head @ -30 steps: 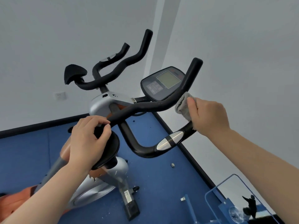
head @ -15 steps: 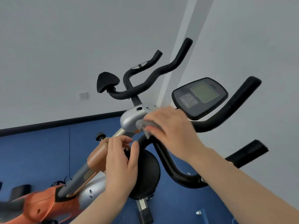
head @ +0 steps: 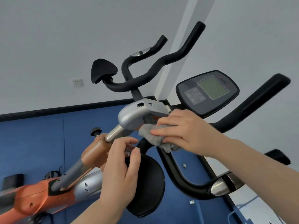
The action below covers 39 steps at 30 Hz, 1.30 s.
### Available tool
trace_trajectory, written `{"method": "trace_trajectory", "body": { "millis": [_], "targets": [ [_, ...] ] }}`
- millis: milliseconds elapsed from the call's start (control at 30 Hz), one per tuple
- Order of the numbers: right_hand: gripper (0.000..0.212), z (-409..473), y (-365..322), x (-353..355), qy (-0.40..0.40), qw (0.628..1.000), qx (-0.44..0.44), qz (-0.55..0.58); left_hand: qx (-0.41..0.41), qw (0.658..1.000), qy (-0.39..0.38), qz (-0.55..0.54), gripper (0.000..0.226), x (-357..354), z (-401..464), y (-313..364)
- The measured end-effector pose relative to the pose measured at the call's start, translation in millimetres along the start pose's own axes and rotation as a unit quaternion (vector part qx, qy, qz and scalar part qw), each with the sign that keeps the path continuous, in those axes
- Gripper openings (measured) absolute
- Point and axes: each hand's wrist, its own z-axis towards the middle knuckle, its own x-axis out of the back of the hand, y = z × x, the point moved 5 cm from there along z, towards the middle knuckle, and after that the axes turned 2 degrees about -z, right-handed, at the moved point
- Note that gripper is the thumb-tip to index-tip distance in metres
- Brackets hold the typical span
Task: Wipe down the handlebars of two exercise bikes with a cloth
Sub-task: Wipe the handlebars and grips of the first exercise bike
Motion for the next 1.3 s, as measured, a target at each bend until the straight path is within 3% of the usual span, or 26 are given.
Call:
{"method": "trace_trajectory", "body": {
  "millis": [233, 367, 533, 700, 800, 900, 1000, 1167, 1300],
  "targets": [
    [0.023, 27, -39, -22, 0.035, 0.997, -0.004, 0.068, 0.010, 1.000, 0.028, 0.007, 0.014, 4, -2, 2],
    [0.024, 12, -9, -5, -0.007, 1.000, 0.022, 0.000, 0.013, 0.999, 0.015, 0.034, 0.009, 4, -1, 6],
    [0.023, -14, 33, 24, 0.011, 0.995, -0.102, 0.010, -0.023, 0.994, -0.017, 0.108, 0.014, -2, 15, 32],
    [0.024, 13, -13, 3, 0.065, 0.993, -0.097, 0.033, -0.011, 0.996, -0.031, 0.089, 0.013, -20, 38, 53],
    [0.027, -7, -10, 7, 0.052, 0.993, -0.110, 0.006, -0.027, 0.991, -0.030, 0.129, 0.009, -21, 35, 52],
    [0.018, -46, 25, 31, 0.074, 0.980, -0.185, -0.025, -0.035, 0.987, -0.049, 0.148, 0.012, -21, 33, 51],
    [0.029, -63, 49, 45, 0.026, 0.966, -0.248, -0.069, -0.072, 0.973, -0.071, 0.207, 0.021, -27, 34, 53],
    [0.022, -18, 9, 35, 0.098, 0.972, -0.211, -0.005, -0.134, 0.952, -0.056, 0.270, 0.021, -32, 29, 63],
    [0.017, -27, -4, 15, 0.092, 0.969, -0.217, -0.077, -0.120, 0.958, -0.082, 0.248, 0.021, -32, 30, 62]
  ]
}}
